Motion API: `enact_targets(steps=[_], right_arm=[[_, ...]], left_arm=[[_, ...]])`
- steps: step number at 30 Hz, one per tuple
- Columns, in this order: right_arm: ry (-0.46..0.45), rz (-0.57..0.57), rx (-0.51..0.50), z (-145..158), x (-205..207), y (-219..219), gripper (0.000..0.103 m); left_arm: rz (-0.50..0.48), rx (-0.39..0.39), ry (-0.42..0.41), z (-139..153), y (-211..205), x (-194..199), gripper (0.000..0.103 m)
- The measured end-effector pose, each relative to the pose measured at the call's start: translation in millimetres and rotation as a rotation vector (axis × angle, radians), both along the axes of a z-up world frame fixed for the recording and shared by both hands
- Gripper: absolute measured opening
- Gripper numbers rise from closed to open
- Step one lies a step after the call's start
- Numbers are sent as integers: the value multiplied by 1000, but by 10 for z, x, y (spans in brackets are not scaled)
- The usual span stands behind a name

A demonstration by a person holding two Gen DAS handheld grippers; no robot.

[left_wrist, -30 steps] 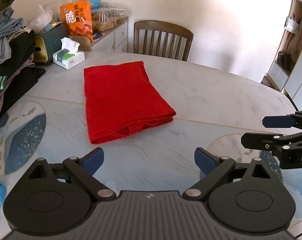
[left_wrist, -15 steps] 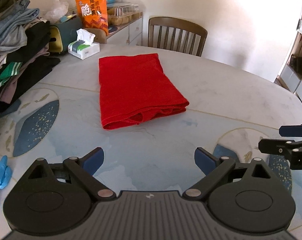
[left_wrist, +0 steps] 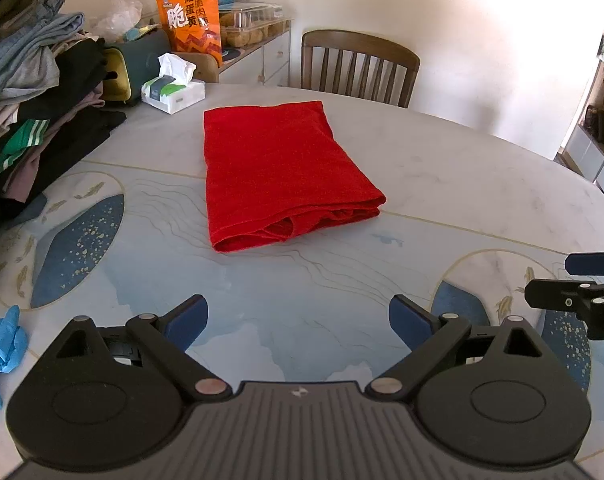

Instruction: Fold clothes

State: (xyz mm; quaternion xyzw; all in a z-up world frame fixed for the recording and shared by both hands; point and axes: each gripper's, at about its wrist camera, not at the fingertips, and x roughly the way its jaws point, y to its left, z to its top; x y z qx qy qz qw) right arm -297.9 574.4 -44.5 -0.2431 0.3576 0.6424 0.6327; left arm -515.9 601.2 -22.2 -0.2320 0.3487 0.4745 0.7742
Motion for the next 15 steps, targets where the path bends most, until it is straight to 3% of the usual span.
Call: enact_targets(steps=[15], right_arm=[[2,-3,-13,-28,25,5,103]], left_arm=[[-2,-20,4,-70,17,18,98]])
